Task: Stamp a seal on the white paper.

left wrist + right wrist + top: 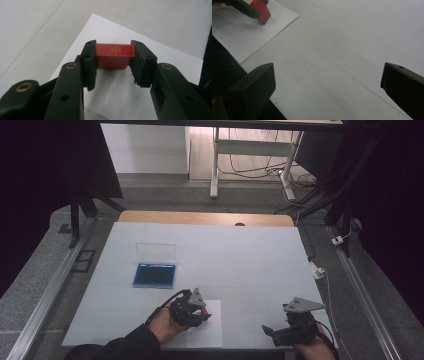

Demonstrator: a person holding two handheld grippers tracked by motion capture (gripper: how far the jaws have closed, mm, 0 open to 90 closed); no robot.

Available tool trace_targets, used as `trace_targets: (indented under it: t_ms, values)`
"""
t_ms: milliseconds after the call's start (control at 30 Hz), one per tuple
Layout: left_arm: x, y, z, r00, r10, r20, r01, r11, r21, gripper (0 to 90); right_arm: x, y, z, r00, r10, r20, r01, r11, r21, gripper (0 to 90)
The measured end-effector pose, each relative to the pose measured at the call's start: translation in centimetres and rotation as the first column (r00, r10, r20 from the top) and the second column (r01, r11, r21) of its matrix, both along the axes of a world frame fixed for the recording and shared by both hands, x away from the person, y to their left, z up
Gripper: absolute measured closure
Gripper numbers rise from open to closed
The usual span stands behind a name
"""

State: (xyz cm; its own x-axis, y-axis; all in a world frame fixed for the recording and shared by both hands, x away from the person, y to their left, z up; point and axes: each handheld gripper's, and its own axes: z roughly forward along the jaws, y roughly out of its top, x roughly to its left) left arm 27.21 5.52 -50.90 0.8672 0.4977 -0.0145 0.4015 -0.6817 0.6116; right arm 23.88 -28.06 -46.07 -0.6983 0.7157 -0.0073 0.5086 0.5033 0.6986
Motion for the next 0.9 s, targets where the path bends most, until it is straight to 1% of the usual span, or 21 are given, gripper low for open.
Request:
trace_targets:
  t_ms: [100, 167, 200, 267, 300, 400, 467, 533, 567, 633, 800, 833, 900]
  values:
    - [0.32, 0.27, -0.06, 0.9998, -0.008, -0.019, 0.007, 0.9998, -0.018, 58.8, 0.01, 0.0, 0.0, 1.0, -0.001, -0.001, 0.001, 1.0, 0.001, 0.2]
    - [0.61, 0.5, -0.14, 0.999, -0.002, -0.045, 0.0, 0.999, -0.045, 58.8, 0.01, -0.01, 0.0, 1.0, -0.001, 0.0, 0.001, 1.0, 0.001, 0.2]
    - [0.66, 0.57, -0.17, 0.9989, -0.003, -0.047, 0.001, 0.9988, -0.049, 58.8, 0.0, -0.02, 0.0, 1.0, -0.002, 0.0, 0.002, 1.0, 0.001, 0.2]
    - [0.27, 0.23, -0.06, 0.9999, -0.009, -0.014, 0.009, 0.9998, -0.015, 58.8, -0.01, -0.03, 0.01, 1.0, -0.001, 0.001, 0.001, 1.0, -0.001, 0.2]
    - [0.14, 0.09, -0.04, 1.0, -0.002, -0.008, 0.001, 1.0, -0.01, 58.8, -0.01, -0.02, 0.0, 1.0, -0.001, 0.001, 0.001, 1.0, 0.001, 0.2]
    - [0.34, 0.32, -0.09, 0.9997, -0.003, -0.023, 0.002, 0.9997, -0.026, 58.7, 0.0, -0.01, 0.0, 1.0, -0.001, 0.001, 0.001, 1.0, 0.001, 0.2]
    - [0.43, 0.32, -0.05, 0.9995, 0.0, -0.032, 0.0, 0.9996, -0.027, 58.6, -0.01, 0.0, 0.0, 1.0, -0.001, 0.001, 0.001, 1.0, 0.0, 0.2]
    - [0.55, 0.44, -0.1, 0.999, 0.006, -0.045, -0.008, 0.9989, -0.046, 58.5, 0.0, -0.02, 0.0, 1.0, -0.001, 0.001, 0.001, 1.0, 0.001, 0.2]
    - [0.58, 0.53, -0.13, 0.999, 0.004, -0.045, -0.006, 0.9987, -0.05, 58.4, 0.0, -0.04, 0.01, 1.0, -0.001, 0.0, 0.001, 1.0, 0.0, 0.2]
    - [0.69, 0.59, -0.09, 0.9981, 0.013, -0.06, -0.016, 0.9981, -0.06, 58.3, 0.01, -0.07, 0.01, 1.0, -0.002, 0.001, 0.002, 1.0, 0.001, 0.2]
    - [0.55, 0.29, 0.11, 0.9991, 0.012, -0.04, -0.013, 0.999, -0.043, 58.1, 0.0, -0.08, 0.01, 1.0, -0.002, 0.0, 0.002, 1.0, 0.004, 0.2]
    - [0.53, 0.28, 0.21, 0.9994, 0.005, -0.035, -0.006, 0.9991, -0.041, 58.2, 0.0, -0.08, 0.01, 1.0, -0.001, 0.0, 0.001, 1.0, 0.004, 0.2]
    - [0.39, 0.25, 0.52, 0.9999, -0.002, -0.016, 0.001, 0.9984, -0.056, 58.2, 0.0, -0.08, 0.0, 1.0, 0.0, 0.002, 0.0, 1.0, 0.003, 0.2]
